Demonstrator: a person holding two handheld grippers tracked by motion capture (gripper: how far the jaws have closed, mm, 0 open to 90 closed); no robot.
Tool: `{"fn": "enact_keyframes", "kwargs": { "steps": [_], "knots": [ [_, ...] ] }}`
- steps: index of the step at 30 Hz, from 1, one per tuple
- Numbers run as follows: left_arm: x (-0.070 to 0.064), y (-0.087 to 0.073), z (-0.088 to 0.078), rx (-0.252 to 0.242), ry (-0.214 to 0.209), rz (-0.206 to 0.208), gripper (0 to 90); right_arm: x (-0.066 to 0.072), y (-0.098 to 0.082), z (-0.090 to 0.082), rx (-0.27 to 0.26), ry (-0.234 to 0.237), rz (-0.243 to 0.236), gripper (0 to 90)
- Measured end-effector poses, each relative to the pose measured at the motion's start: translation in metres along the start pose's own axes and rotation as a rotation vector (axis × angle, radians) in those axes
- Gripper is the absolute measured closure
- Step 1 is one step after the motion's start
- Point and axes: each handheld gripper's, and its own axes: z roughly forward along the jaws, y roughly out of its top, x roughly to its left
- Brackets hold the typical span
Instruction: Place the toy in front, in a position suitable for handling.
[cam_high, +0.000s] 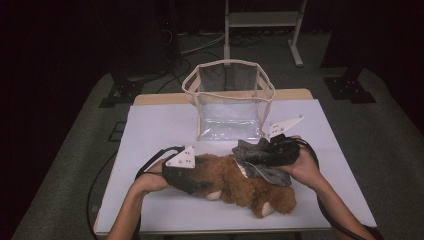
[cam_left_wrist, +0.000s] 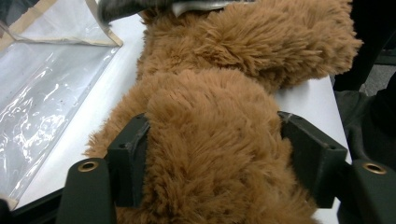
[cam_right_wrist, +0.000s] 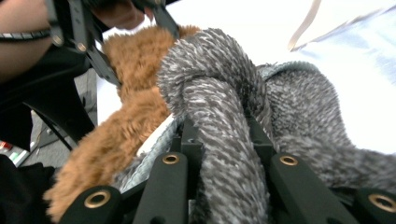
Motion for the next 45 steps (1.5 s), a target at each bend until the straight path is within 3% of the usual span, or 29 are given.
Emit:
{"fn": "enact_keyframes", "kwargs": {
  "steps": [6, 12, 15, 21, 24, 28, 32, 40, 45],
  "knots": [
    [0.001, 0.007, -0.008, -0.035, -0.028, -0.014, 20.6, 0.012, -0.014, 0.003, 0.004, 0.003, -0.015, 74.7],
    [0.004, 0.01, -0.009, -0.037, -0.015, -0.022, 19.2, 0.023, -0.022, 0.0, 0.002, -0.004, -0.038, 74.8],
    [0.004, 0.006, -0.002, 0.004, -0.025, -0.032, 21.4, 0.026, -0.023, 0.0, 0.004, -0.007, -0.046, 74.7],
    [0.0, 0.001, 0.002, 0.011, -0.026, -0.026, 29.0, 0.031, -0.006, -0.001, 0.013, -0.03, -0.085, 74.4],
    [-0.001, 0.001, 0.003, 0.008, -0.021, -0.022, 29.4, 0.034, 0.005, 0.007, 0.022, -0.016, -0.108, 74.3],
    [-0.002, 0.0, 0.002, -0.002, -0.016, -0.028, 28.7, 0.038, 0.005, 0.013, 0.029, -0.007, -0.121, 74.0],
    [-0.002, -0.001, 0.001, -0.004, -0.006, -0.026, 28.1, 0.035, -0.009, -0.001, 0.004, -0.004, -0.092, 73.8],
    [0.0, 0.0, 0.001, -0.008, -0.002, -0.032, 26.9, 0.034, -0.062, -0.04, -0.044, -0.057, 0.017, 73.9],
    [0.0, 0.0, 0.002, -0.007, -0.003, -0.031, 26.6, 0.034, -0.088, -0.051, -0.07, -0.062, 0.076, 73.8]
  ]
}}
